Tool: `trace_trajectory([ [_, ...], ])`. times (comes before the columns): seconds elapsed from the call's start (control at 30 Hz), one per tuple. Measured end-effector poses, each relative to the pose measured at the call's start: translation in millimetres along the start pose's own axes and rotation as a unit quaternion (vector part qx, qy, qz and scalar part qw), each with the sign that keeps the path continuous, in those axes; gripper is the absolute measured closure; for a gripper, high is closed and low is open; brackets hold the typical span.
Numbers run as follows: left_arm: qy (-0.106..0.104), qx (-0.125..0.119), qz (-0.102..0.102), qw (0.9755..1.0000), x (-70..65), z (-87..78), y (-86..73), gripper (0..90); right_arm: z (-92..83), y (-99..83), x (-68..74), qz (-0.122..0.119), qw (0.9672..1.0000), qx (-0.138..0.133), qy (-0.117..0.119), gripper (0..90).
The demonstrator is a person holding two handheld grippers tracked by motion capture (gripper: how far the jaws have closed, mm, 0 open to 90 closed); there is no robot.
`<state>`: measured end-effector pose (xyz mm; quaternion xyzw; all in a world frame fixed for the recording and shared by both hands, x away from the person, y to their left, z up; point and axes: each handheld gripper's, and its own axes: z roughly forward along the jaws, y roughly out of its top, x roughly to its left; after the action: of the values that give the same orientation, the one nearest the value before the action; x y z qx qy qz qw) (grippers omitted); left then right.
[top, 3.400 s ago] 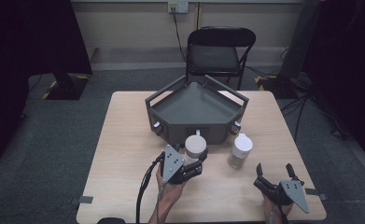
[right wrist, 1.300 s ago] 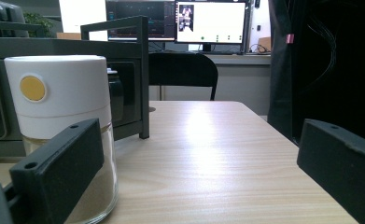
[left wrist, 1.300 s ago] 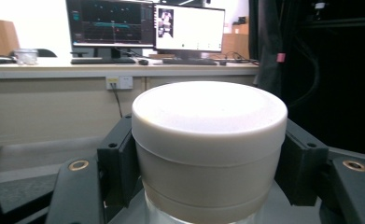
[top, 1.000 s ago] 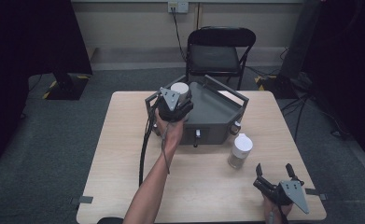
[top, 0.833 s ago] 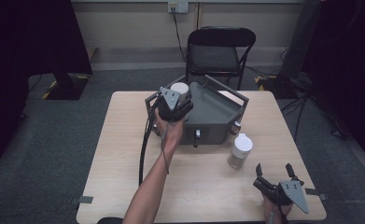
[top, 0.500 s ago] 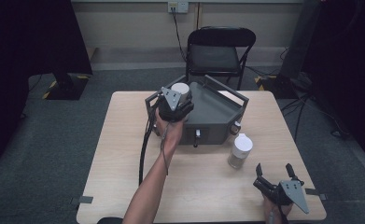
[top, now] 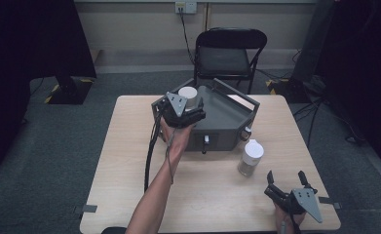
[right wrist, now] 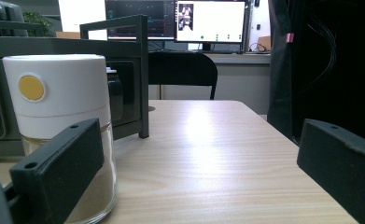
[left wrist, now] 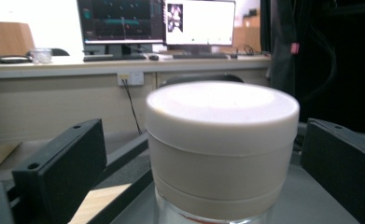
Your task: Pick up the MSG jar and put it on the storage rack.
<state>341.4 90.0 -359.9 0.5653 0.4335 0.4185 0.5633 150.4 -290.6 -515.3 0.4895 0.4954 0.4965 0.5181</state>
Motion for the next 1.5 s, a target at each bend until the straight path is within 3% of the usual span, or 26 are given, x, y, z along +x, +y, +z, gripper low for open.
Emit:
trace_trajectory([
  [0.47,0.01,-0.009,-0.002,0.9999,0.1,-7.3,4.6,0.0,0.0,0.0,-0.1,0.001,1.0,0.0,0.0,0.0],
  [0.73,0.009,0.006,-0.005,0.9999,-0.5,-10.9,9.1,0.0,0.0,0.0,0.1,0.001,1.0,0.0,-0.001,0.0],
  [0.8,0.011,-0.003,-0.001,0.9999,-3.1,-14.5,8.2,0.0,-0.1,0.0,0.2,0.001,1.0,0.0,-0.001,0.0],
  [1.03,0.021,-0.006,-0.015,0.9996,-8.0,-29.7,9.0,0.0,-0.1,0.0,0.2,0.001,1.0,0.0,-0.001,0.0],
  [1.1,0.028,-0.005,-0.01,0.9996,-11.0,-34.2,5.7,0.0,-0.1,0.0,0.2,0.002,1.0,0.0,-0.002,0.0],
  [1.27,0.026,-0.01,-0.024,0.9993,-13.0,-48.2,-3.4,0.0,-0.1,-0.1,0.1,0.003,1.0,0.0,-0.001,0.0],
  [1.43,0.026,-0.021,-0.007,0.9994,-19.8,-63.3,-11.5,0.0,-0.1,-0.1,0.2,0.003,1.0,0.0,-0.002,0.0],
  [1.5,0.017,-0.017,-0.009,0.9997,-19.0,-68.3,-13.0,0.0,-0.1,-0.1,0.3,0.003,1.0,0.0,-0.002,0.0],
])
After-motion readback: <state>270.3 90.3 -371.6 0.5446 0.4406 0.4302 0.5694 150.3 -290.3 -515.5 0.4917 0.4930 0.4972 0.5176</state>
